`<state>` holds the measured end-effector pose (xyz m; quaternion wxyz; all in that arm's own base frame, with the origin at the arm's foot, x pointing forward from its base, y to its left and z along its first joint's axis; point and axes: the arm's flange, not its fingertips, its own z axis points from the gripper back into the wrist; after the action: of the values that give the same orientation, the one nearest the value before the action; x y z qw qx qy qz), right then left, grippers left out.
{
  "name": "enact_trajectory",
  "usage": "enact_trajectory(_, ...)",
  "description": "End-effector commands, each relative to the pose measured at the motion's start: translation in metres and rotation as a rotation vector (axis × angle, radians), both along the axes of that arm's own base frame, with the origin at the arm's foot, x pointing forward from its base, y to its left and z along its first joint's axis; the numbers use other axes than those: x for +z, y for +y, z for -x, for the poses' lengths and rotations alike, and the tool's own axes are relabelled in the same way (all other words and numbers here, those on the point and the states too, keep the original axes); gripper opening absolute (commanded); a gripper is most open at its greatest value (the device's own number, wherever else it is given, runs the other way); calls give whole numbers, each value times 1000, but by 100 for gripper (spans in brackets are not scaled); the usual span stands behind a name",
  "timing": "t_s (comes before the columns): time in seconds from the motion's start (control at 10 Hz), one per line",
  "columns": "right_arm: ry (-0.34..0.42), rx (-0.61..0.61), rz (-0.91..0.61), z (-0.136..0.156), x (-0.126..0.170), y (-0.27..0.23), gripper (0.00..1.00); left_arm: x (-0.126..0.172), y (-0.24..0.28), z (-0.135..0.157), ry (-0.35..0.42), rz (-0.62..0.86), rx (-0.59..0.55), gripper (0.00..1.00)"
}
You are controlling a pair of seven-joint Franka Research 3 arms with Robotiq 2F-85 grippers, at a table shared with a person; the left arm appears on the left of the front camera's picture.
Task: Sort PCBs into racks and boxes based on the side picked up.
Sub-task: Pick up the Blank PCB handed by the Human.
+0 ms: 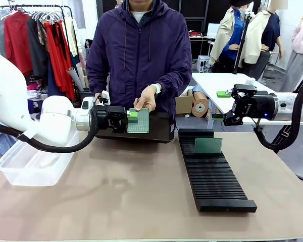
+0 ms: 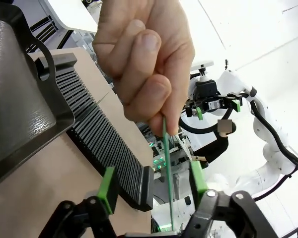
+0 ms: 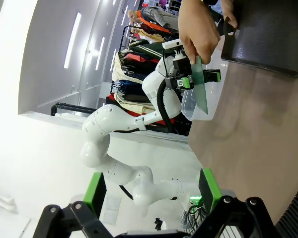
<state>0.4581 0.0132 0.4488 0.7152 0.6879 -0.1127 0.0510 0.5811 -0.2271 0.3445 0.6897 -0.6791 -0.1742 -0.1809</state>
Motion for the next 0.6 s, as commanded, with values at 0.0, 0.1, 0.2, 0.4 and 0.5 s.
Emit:
enact_trajectory(0.0, -14, 5, -2, 1, 2, 1, 100, -3, 0, 5, -21, 37, 11, 14)
enact_trajectory(0.1, -14, 5, -2, 1, 2, 1, 100, -3, 0, 6, -22, 40, 9, 0)
enact_trajectory(0.2, -14, 5, -2, 1, 2, 1, 100, -3, 0, 6, -20, 44, 8, 0)
enact_trajectory(0.4, -14, 5, -2, 1, 2, 1, 100, -1, 1, 8, -24, 52, 6, 0)
enact_trajectory(0.5, -14, 5, -2, 1, 2, 1, 100, 1, 2, 9, -26, 53, 3, 0)
